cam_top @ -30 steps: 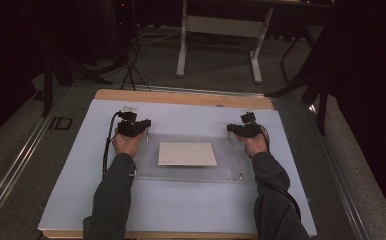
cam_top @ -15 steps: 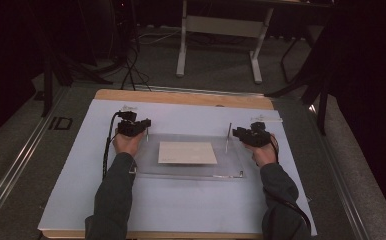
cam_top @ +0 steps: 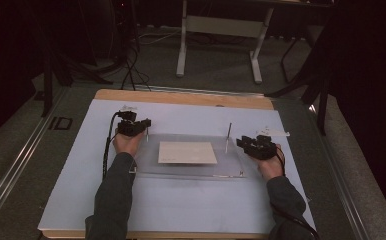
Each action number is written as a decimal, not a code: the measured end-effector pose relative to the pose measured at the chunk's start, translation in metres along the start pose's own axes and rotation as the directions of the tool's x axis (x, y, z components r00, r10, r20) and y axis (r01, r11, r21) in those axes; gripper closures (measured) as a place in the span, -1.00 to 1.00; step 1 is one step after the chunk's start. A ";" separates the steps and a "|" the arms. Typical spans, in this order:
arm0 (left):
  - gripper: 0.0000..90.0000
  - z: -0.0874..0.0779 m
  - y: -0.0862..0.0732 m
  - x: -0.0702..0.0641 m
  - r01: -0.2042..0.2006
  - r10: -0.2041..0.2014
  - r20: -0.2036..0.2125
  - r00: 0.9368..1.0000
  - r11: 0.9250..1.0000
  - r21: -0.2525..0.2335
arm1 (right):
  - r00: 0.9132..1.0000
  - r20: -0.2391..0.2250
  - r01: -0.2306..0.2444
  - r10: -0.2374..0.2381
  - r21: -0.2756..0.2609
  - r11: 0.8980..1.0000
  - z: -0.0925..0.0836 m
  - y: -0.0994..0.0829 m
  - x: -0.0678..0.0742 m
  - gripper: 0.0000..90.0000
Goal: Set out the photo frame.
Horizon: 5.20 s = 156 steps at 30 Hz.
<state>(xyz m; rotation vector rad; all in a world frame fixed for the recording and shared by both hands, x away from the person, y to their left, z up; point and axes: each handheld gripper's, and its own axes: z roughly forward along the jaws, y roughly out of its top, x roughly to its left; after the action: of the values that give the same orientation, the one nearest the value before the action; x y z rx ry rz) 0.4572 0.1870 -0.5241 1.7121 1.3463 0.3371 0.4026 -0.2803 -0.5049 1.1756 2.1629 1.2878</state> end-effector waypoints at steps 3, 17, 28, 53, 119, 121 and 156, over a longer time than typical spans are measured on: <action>0.89 0.000 0.000 0.000 -0.002 0.002 0.000 1.000 1.000 0.000 | 1.000 0.015 0.001 -0.001 -0.004 1.000 -0.004 -0.003 0.000 0.26; 0.89 0.001 0.001 0.001 0.013 -0.013 0.005 1.000 1.000 0.003 | 0.995 0.032 0.092 -0.093 0.016 0.996 -0.014 -0.018 0.003 0.02; 0.89 0.001 0.001 0.001 0.020 -0.020 0.010 1.000 1.000 0.005 | 0.993 0.012 0.120 -0.121 0.035 0.992 -0.013 -0.029 0.004 0.05; 0.89 0.003 0.006 0.003 0.025 -0.026 0.017 1.000 0.999 0.042 | 0.954 -0.082 0.287 -0.288 -0.016 0.958 -0.006 -0.026 0.022 -0.01; 0.42 -0.056 -0.026 0.003 -0.178 0.182 0.046 0.982 0.980 -0.090 | 0.935 -0.144 0.310 -0.324 -0.112 0.944 -0.004 -0.014 0.032 -0.01; 0.41 -0.062 -0.029 0.004 -0.183 0.188 0.048 0.981 0.978 -0.103 | 0.935 -0.145 0.310 -0.324 -0.111 0.944 -0.004 -0.014 0.032 -0.01; 0.03 -0.095 -0.069 -0.020 -0.457 0.464 0.036 0.885 0.881 -0.122 | 0.940 -0.159 0.291 -0.302 -0.090 0.953 -0.004 -0.006 0.030 -0.01</action>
<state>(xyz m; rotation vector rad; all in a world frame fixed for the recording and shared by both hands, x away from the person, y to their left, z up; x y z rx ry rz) 0.3414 0.2150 -0.5190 1.9206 0.8397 0.6087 0.3800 -0.2599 -0.5051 0.6996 2.2912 1.3521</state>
